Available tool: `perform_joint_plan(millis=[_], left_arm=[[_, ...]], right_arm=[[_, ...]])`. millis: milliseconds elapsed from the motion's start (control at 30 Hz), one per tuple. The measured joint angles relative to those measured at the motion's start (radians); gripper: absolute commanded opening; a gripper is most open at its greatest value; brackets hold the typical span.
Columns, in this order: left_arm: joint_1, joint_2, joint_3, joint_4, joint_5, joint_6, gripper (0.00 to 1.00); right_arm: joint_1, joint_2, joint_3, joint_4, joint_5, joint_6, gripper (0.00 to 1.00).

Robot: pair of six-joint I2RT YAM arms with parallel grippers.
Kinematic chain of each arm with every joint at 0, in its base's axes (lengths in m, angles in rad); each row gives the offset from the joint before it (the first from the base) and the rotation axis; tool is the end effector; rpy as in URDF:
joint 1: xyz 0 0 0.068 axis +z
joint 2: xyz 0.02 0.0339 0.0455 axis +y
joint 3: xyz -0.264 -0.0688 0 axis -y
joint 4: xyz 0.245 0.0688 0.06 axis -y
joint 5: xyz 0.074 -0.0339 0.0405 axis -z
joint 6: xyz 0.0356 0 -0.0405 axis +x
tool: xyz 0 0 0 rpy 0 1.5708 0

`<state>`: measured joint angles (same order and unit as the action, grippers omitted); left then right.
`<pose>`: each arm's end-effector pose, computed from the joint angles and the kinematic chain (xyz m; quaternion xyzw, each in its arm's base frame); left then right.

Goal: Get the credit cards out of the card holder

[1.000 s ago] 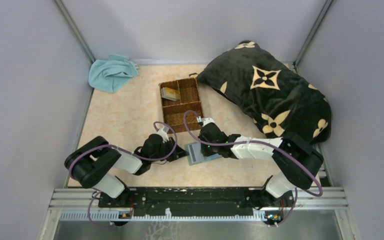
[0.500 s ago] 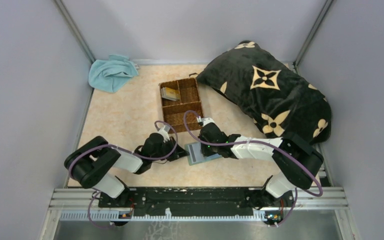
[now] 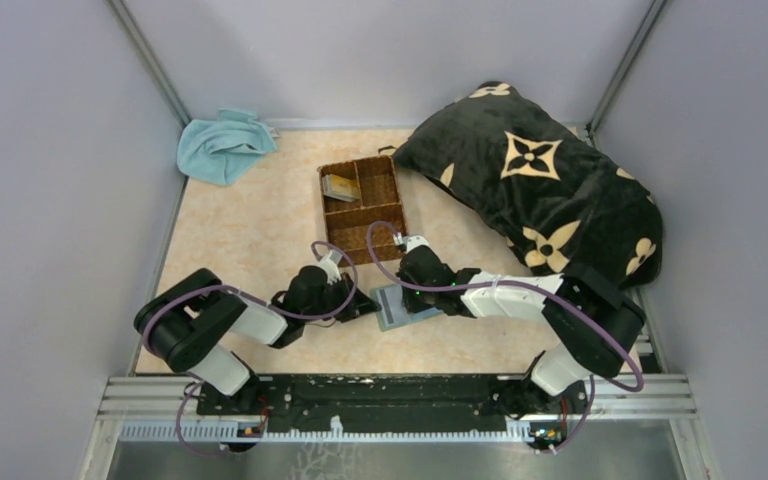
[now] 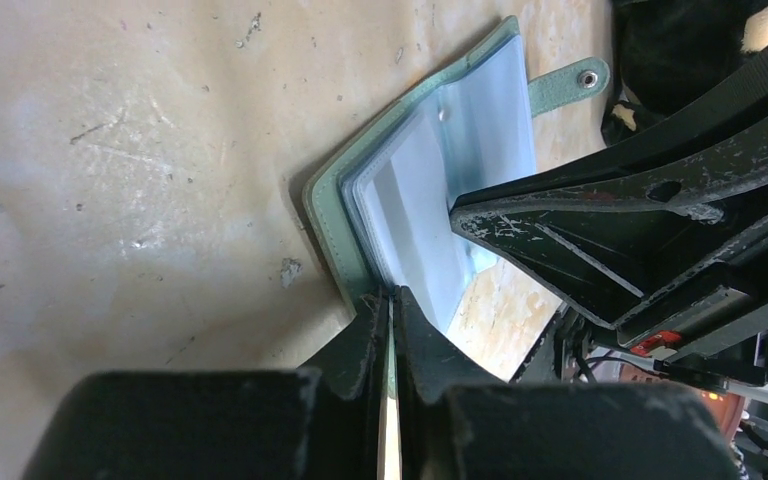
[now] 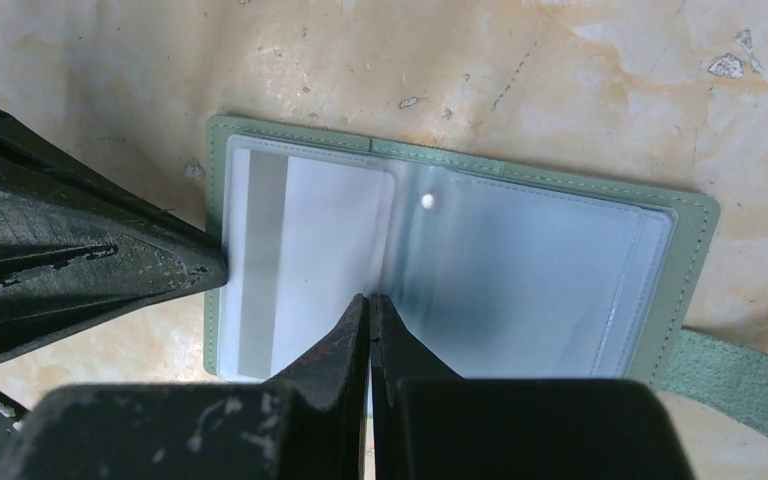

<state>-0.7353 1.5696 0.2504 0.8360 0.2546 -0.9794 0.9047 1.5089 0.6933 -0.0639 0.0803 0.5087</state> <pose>0.1681 -0.1642 0.1048 -0.0381 0.8505 -0.4591 0.2537 0.1784 0.2224 0.1554 -0.1716 0.9244 0.1911 0.2820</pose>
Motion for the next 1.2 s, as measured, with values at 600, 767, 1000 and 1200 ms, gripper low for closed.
perform_joint_plan(millis=[600,767,1000,1200], left_arm=[[0.002,0.032,0.003,0.092,0.040,-0.057,0.09],[0.002,0.039,0.017,0.093,0.054,-0.062,0.09],[0.002,0.039,0.031,0.106,0.070,-0.075,0.09],[0.002,0.032,0.042,0.099,0.076,-0.075,0.09]], right_arm=[[-0.005,-0.001,-0.012,0.042,-0.006,0.001,0.00],[-0.005,-0.004,-0.012,0.042,-0.004,0.001,0.00],[-0.006,-0.011,-0.013,0.041,0.002,0.000,0.00],[-0.011,-0.013,-0.013,0.040,0.005,0.000,0.00]])
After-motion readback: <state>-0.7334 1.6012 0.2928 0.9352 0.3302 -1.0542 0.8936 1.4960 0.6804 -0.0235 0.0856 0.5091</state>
